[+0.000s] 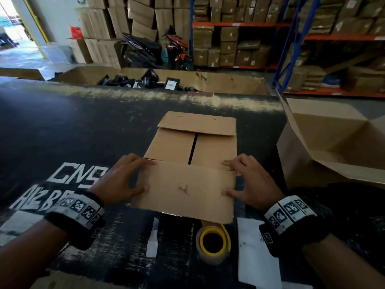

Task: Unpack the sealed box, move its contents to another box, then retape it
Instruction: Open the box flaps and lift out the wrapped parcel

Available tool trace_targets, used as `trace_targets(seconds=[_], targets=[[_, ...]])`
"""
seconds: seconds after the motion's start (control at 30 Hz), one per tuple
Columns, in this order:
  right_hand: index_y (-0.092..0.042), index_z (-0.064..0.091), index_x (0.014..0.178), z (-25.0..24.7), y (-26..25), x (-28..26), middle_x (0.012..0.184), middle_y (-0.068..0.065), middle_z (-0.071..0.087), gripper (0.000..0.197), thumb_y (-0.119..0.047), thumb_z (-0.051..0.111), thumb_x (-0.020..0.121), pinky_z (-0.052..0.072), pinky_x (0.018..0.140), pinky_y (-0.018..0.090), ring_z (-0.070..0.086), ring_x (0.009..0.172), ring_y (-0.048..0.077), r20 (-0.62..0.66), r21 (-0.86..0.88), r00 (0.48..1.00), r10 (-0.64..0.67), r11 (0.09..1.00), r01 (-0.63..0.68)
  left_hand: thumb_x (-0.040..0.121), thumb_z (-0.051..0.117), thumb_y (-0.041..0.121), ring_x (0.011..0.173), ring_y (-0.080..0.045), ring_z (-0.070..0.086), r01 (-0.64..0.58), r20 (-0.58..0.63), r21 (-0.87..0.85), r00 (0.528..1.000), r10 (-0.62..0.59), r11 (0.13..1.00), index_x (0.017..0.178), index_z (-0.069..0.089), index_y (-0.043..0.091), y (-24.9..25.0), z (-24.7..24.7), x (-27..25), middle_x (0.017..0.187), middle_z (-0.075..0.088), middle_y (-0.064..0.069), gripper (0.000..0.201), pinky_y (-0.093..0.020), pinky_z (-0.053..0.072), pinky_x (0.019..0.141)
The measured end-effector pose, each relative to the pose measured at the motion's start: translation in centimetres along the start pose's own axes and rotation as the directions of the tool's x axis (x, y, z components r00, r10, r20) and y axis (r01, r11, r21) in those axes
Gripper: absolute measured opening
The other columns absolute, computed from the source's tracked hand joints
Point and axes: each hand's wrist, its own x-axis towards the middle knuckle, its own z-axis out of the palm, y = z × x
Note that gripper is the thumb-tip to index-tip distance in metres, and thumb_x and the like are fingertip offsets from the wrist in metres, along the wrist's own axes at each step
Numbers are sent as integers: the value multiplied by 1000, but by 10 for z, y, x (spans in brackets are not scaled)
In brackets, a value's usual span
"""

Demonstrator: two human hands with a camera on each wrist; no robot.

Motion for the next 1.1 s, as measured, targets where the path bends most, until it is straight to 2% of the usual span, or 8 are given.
trace_targets(seconds=[0.1, 0.27, 0.4, 0.67, 0.8, 0.93, 1.03, 1.1], targets=[[-36, 56, 127, 4, -1, 6, 114, -15, 41, 68, -54, 82, 67, 46, 93, 32, 41, 107, 8, 12, -82, 1000, -12, 997, 13, 80, 81, 38, 108, -13, 45, 1, -29, 103, 1000, 2, 995, 141, 50, 35, 0, 8, 13, 117, 42, 13, 69, -32, 47, 92], [-33, 56, 115, 8, -9, 13, 111, -10, 42, 57, -48, 83, 67, 44, 89, 35, 43, 105, 13, -3, -188, 1000, 29, 982, -28, 76, 85, 32, 101, -15, 47, 6, -144, 147, 989, 16, 989, 122, 63, 31, 0, 13, 28, 116, 50, 10, 50, -35, 46, 85], [-32, 55, 109, 13, -15, 14, 109, -8, 45, 53, -44, 84, 66, 43, 83, 33, 44, 101, 14, -30, -258, 998, 62, 964, -68, 72, 85, 37, 98, -16, 48, 13, -140, 206, 990, 17, 979, 113, 64, 33, -2, 13, 37, 112, 54, 11, 47, -37, 42, 78], [-30, 55, 105, 17, -23, 13, 107, -7, 45, 52, -44, 83, 64, 40, 76, 32, 43, 97, 15, -46, -294, 992, 117, 948, -126, 74, 83, 42, 98, -15, 47, 15, -117, 225, 993, 12, 974, 115, 64, 31, -5, 13, 37, 110, 53, 8, 46, -33, 41, 78], [-33, 55, 109, 11, -26, 10, 110, -9, 45, 49, -52, 76, 69, 41, 81, 33, 44, 101, 14, -19, -301, 991, 136, 944, -135, 73, 81, 47, 100, -13, 47, -19, -60, 203, 998, 32, 979, 114, 59, 37, -6, 6, 39, 110, 49, 13, 47, -34, 42, 81], [-39, 58, 115, -6, -26, 13, 111, -17, 49, 39, -63, 57, 84, 42, 89, 33, 46, 104, 6, -2, -202, 992, 130, 971, -128, 79, 63, 67, 104, -3, 50, -57, 41, 132, 998, 52, 990, 114, 58, 44, -1, -23, 51, 112, 52, 21, 42, -32, 46, 90], [-35, 60, 120, -24, -14, 32, 118, -18, 51, 35, -55, 54, 92, 43, 97, 35, 47, 111, 3, 34, -111, 986, 162, 981, -158, 85, 64, 60, 107, -4, 53, -136, 123, 179, 986, 115, 974, 121, 59, 40, 9, -55, 79, 115, 56, 18, 41, -32, 49, 95], [-34, 61, 119, -34, -6, 52, 119, -16, 53, 33, -53, 56, 92, 45, 99, 38, 49, 114, 6, 57, -127, 985, 162, 980, -154, 89, 65, 56, 108, -3, 55, -158, 233, 220, 967, 105, 963, 126, 59, 38, 16, -72, 105, 118, 58, 16, 42, -32, 50, 96]])
